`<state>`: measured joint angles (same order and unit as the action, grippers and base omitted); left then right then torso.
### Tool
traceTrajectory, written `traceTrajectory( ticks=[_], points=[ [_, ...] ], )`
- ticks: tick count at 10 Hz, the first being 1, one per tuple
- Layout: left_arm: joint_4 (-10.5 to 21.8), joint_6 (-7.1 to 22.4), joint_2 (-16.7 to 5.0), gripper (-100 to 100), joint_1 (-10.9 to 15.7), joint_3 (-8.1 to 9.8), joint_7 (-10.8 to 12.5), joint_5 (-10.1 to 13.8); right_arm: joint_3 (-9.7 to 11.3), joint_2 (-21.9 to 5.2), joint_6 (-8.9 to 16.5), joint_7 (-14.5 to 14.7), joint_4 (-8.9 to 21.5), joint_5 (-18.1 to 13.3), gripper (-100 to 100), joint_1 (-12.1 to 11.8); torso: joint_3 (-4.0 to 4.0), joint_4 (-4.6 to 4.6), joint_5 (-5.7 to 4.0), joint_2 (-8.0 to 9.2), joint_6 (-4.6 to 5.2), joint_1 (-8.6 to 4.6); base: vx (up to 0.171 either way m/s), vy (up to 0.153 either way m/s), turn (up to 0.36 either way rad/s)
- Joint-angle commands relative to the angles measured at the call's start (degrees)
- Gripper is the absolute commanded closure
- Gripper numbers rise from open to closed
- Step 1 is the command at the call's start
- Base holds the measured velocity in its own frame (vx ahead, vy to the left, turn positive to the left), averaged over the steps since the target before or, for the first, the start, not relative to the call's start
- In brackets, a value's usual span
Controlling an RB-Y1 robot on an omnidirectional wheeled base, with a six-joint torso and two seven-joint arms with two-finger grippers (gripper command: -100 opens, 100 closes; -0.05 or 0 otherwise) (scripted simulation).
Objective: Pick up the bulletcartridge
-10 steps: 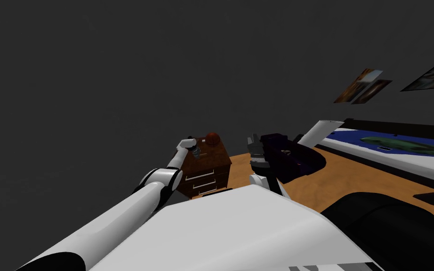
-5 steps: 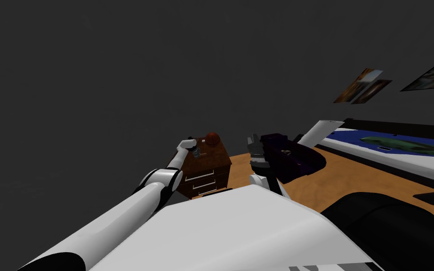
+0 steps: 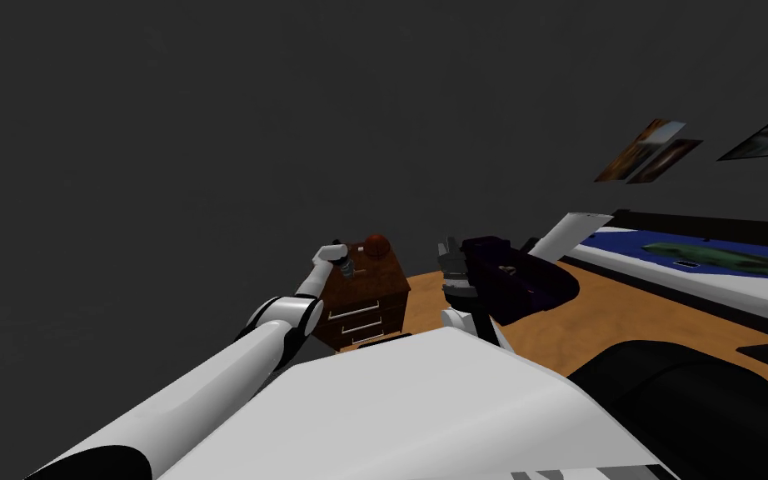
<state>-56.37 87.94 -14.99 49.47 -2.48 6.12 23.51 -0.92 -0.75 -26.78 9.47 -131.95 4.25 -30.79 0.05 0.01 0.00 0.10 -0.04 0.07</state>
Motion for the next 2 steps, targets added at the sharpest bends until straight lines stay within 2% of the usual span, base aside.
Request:
traceTrajectory(
  ticks=[1, 2],
  points=[
    [0.00, 0.00, 0.00, 100, 0.00, 0.00, 0.00, 0.00, 0.00, 0.00, 0.00, 0.00, 0.00, 0.00, 0, 0.00, 0.00, 0.00, 0.00, 0.00, 0.00, 0.00, -0.013, 0.004, 0.005],
    [0.03, 0.14, -0.04, 0, 0.11, 0.01, -0.01, 0.03, 0.00, 0.00, 0.00, 0.00, 0.00, 0.00, 0, 0.00, -0.03, -0.02, 0.01, -0.03, 0.01, -0.01, 0.000, 0.000, 0.000]
  ],
)
